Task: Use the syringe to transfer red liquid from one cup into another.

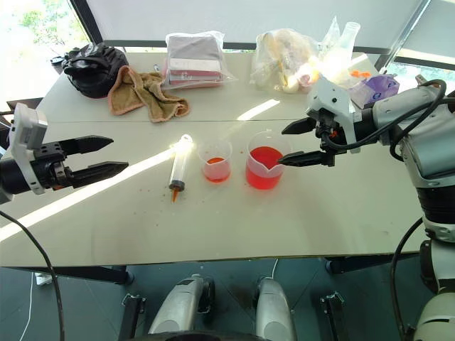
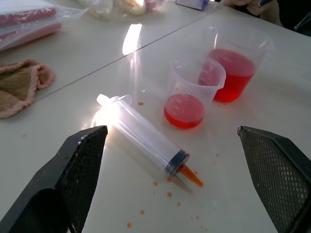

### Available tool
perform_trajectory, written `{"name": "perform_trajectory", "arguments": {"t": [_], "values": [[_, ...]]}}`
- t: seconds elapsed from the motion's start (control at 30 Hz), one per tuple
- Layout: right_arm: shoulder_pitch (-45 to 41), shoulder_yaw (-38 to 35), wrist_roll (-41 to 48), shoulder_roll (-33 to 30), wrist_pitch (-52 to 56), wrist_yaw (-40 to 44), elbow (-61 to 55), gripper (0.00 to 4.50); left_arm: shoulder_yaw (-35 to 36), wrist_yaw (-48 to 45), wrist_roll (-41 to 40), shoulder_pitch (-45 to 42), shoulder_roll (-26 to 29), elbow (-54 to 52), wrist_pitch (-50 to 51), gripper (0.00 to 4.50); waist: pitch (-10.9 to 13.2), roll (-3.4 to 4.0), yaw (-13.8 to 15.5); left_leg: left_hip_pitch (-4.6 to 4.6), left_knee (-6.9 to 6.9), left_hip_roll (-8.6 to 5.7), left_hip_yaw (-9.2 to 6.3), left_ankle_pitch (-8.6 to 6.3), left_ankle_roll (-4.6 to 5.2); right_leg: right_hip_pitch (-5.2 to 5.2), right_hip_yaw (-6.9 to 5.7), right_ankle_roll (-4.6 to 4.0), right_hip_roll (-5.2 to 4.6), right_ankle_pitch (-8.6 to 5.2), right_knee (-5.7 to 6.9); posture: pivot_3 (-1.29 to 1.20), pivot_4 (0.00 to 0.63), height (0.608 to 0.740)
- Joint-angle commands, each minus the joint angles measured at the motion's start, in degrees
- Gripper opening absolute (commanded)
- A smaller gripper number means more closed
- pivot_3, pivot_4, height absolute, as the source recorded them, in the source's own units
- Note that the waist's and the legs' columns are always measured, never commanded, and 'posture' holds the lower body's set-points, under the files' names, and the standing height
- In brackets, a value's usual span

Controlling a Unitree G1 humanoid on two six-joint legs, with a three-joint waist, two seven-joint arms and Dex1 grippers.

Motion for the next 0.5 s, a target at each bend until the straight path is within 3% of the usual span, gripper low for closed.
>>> {"name": "perform_trajectory", "arguments": {"t": [0.03, 0.5], "values": [[-0.5, -1.0, -0.1, -0.3, -0.5, 0.1, -0.6, 3.74, 0.5, 1.3, -0.3, -1.1, 1.0, -0.5, 0.8, 4.48, 0.0, 0.0, 0.0, 0.0, 0.0, 0.0, 0.0, 0.0, 0.0, 0.0, 0.0, 0.0, 0.0, 0.0, 0.0, 0.0, 0.15, 0.74], [-0.9, -1.2, 0.1, -0.4, 0.6, 0.0, -1.7, 3.74, -0.3, 0.9, -1.3, -2.0, 1.2, -0.8, 1.3, 4.48, 0.0, 0.0, 0.0, 0.0, 0.0, 0.0, 0.01, 0.0, 0.0, 0.0, 0.0, 0.01, 0.0, 0.0, 0.01, 0.0, 0.15, 0.74]]}}
